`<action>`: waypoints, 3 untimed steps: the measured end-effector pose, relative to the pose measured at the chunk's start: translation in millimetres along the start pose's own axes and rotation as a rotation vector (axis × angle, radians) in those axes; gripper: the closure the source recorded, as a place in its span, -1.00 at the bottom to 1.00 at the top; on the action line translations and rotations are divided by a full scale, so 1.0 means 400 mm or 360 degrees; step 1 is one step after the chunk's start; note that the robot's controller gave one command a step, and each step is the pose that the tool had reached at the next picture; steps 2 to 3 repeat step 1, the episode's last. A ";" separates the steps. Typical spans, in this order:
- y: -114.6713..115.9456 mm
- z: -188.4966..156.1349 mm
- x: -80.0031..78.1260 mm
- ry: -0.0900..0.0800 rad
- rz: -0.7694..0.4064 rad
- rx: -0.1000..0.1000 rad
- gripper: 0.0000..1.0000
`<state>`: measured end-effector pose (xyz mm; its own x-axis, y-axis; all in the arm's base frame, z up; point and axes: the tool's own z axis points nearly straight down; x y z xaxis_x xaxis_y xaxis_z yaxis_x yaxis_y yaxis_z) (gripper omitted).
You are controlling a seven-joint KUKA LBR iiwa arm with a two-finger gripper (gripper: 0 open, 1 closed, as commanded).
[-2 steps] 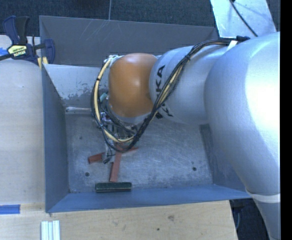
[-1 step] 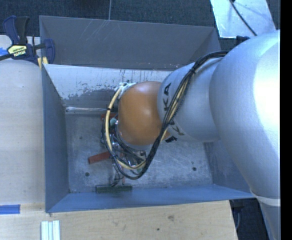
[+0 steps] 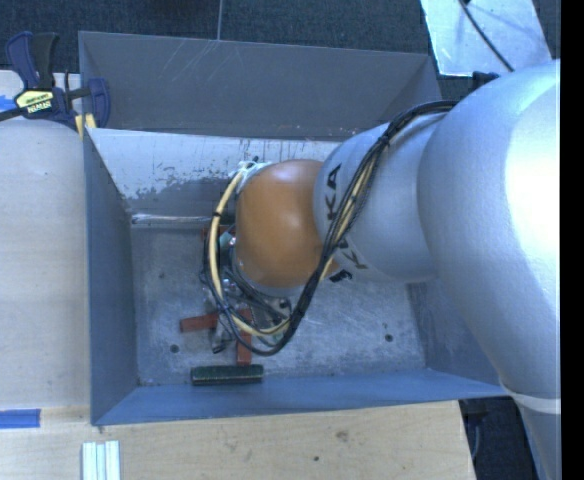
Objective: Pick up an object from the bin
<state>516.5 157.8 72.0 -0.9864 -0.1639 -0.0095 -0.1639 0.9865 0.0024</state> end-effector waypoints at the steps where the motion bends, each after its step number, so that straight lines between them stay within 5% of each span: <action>1: 0.017 -0.425 -0.055 -0.0003 0.0100 0.0001 1.00; 3: 0.017 -0.425 -0.055 -0.0003 0.0100 0.0001 1.00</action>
Offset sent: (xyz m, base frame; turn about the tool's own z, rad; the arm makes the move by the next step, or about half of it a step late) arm 0.0164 0.0095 0.1647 0.0636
